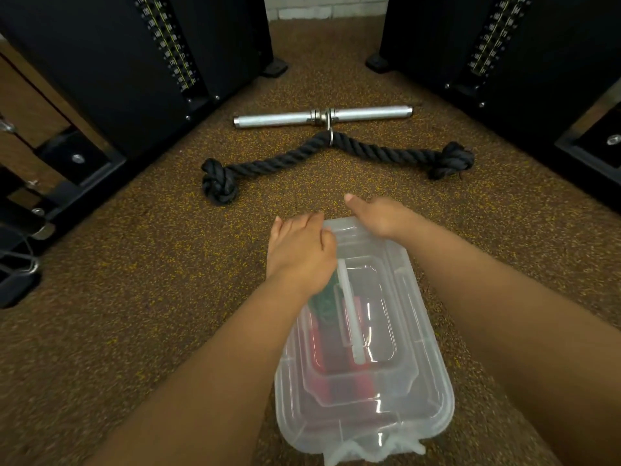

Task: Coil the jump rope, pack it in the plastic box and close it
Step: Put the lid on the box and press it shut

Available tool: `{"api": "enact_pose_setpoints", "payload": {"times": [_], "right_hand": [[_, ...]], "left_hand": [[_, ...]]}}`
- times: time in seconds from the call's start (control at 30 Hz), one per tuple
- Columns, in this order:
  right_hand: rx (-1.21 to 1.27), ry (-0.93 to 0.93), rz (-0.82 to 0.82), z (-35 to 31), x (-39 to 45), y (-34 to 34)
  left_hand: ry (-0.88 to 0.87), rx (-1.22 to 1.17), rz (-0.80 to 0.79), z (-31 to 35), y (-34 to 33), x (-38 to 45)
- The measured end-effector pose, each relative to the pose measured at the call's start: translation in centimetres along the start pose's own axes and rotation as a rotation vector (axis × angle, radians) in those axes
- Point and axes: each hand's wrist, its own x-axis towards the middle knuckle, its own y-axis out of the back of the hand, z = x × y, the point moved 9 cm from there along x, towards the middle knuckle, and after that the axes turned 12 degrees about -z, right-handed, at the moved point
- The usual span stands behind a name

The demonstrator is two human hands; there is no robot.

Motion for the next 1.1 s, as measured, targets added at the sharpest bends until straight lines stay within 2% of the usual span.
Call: {"api": "enact_pose_setpoints", "payload": {"times": [0.17,0.27,0.33,0.47,0.53,0.7,0.8,1.0,1.1], "right_hand": [[0.28,-0.003,-0.223,0.6,1.8,-1.4],[0.513,0.144,-0.203,0.5,1.9,-1.3],[0.564,0.285,-0.209,0.0,1.7,-1.3],[0.468,0.378,-0.285,0.0,0.9,-1.8],[0.312,0.373,-0.266,0.0,0.4,-1.4],[-0.148,0.444,-0.044,-1.5,-0.8,0.3],[-0.164,0.485,0.031,-1.9,-1.6,0.5],[-0.11,0.57,0.185,-1.4,-2.4,0.2],[-0.105,0.565,0.176,-1.1,-2.5,-0.1]], "left_hand": [[-0.03,0.102,0.084,0.2,0.0,-0.7],[0.01,0.046,0.081,-0.5,0.2,-0.7],[0.046,-0.001,0.078,-1.3,0.5,-0.8],[0.068,0.001,0.063,-1.6,0.4,-0.6],[0.074,0.014,0.05,-1.1,0.2,-0.2],[0.09,-0.018,0.088,-0.6,0.4,0.1],[0.085,-0.043,0.117,-0.8,0.6,0.1],[0.09,-0.255,0.226,-1.9,1.3,-0.6],[0.023,-0.112,0.238,-1.0,1.2,-0.9]]}}
